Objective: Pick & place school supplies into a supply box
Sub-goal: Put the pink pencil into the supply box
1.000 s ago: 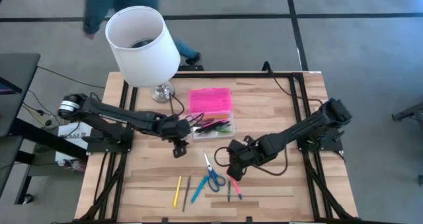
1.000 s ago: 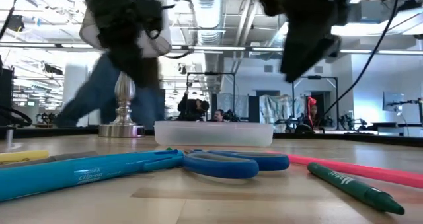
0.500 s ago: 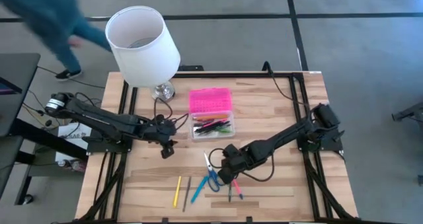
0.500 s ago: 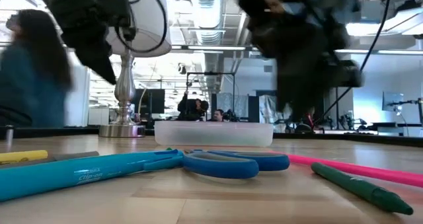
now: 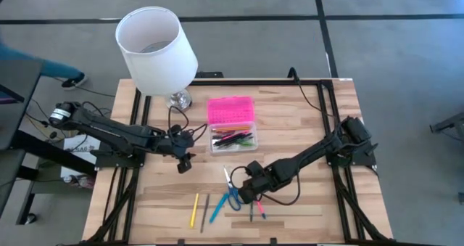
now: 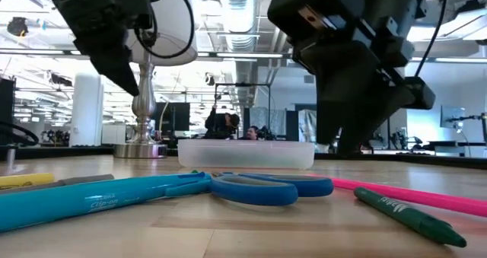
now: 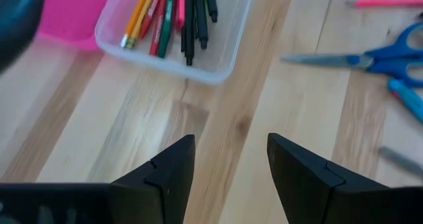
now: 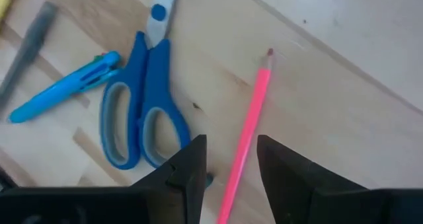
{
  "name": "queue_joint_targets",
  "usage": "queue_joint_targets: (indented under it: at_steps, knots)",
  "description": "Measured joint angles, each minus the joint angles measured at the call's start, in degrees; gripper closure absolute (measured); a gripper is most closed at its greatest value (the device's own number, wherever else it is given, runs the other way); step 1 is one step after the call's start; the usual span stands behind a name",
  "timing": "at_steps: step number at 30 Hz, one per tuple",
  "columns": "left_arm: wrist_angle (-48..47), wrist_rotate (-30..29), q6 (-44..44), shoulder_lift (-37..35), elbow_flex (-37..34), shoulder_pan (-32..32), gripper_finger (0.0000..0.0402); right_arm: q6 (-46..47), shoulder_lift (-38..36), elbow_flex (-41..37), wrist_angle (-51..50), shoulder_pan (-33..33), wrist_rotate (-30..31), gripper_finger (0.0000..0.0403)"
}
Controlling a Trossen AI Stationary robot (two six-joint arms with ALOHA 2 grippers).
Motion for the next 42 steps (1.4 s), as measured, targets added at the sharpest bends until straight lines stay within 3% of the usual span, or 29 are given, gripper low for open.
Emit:
queue_joint_targets:
  at_steps: [9, 15, 29, 42]
  knots:
    - [0.06, 0.00, 0.24, -0.06, 0.00, 0.00, 0.0216, 1.62, 0.78, 0.03, -1.08, 1.87, 2.90, 0.0276]
    - [-0.04, -0.04, 0.28, -0.04, 0.00, 0.00, 0.0216, 1.66, 3.74, 0.11, 1.57, 2.11, -0.08, 0.0276]
    - [-0.11, -0.13, 0.52, -0.04, 0.00, 0.00, 0.0216, 5.42, 4.39, 0.24, -3.67, 2.77, -2.60, 0.0278]
    - [-0.09, -1.16, 1.61, -0.04, 0.00, 0.02, 0.0216, 8.11, 4.39, 0.17, -10.58, 2.77, -6.69, 0.0350]
